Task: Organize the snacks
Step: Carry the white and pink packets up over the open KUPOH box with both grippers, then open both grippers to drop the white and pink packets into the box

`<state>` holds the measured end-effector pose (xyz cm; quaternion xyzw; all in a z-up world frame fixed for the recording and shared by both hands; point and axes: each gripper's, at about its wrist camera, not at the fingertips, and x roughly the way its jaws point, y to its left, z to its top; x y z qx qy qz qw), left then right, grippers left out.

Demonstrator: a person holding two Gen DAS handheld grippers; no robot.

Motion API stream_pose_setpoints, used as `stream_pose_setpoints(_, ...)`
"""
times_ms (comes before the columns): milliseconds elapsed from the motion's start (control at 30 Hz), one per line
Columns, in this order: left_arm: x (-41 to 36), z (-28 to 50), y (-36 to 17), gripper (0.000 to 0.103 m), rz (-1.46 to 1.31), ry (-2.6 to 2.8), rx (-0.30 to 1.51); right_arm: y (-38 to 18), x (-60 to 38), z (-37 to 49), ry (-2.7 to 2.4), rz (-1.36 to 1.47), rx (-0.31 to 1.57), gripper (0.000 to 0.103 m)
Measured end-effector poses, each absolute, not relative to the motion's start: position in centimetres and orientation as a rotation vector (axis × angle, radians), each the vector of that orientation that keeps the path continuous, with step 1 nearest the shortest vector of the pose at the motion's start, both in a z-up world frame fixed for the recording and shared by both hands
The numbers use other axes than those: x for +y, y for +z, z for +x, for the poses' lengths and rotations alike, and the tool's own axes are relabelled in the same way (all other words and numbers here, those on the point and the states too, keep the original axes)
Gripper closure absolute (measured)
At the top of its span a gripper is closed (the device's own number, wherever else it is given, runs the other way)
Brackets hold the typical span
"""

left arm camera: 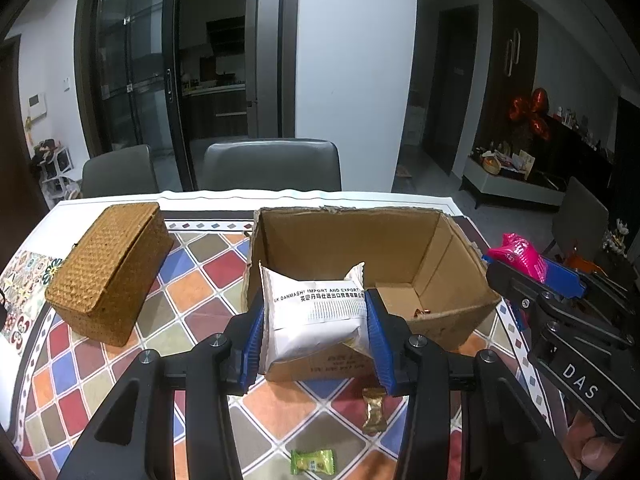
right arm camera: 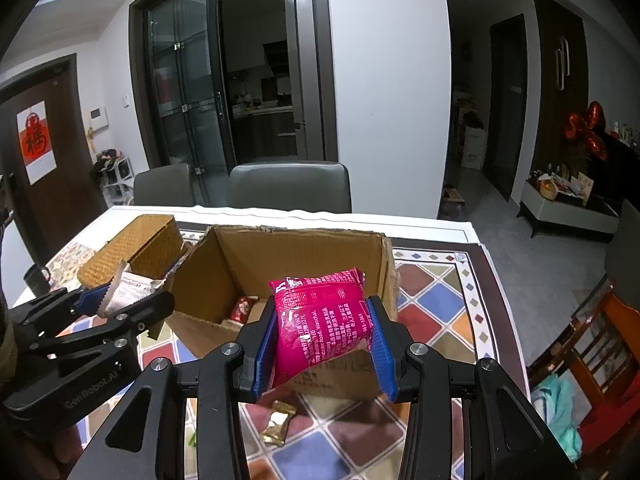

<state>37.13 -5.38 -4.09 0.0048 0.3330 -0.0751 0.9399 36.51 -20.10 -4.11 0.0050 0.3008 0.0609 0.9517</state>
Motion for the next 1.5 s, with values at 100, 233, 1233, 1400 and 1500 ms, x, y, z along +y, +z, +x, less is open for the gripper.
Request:
stream_pose_setpoints(100, -5.3, 37.9, -4.1, 0.057, 0.011, -0.154, 0.678, -4.2, -19.9, 37.0, 0.127, 0.006, 0.608, 0.06)
stream_pose_setpoints(233, -5.2, 38.9, -4.1, 0.057, 0.015, -0.153, 0.673, -4.2, -19.8, 37.7, 0.129, 0.008, 0.609, 0.06)
stream_pose_setpoints(1233, -4.2, 44.0, -7.2, 0.038, 0.002, -0.151, 0.727, -6.4, -18.5, 42.0, 0.129, -0.008, 0.624, 0.05)
stream_pose_setpoints(1400, -4.0, 43.7, -6.9, 0.024, 0.002, -0.148, 0.712, -6.1, -18.7, 41.9, 0.109, 0.001, 0.615, 0.039)
stream_pose_setpoints(1500, -3.9, 43.4, -6.7, 0.021, 0.001, -0.138, 0.703, -6.0, -18.8, 41.8, 0.107, -0.004, 0.613, 0.037)
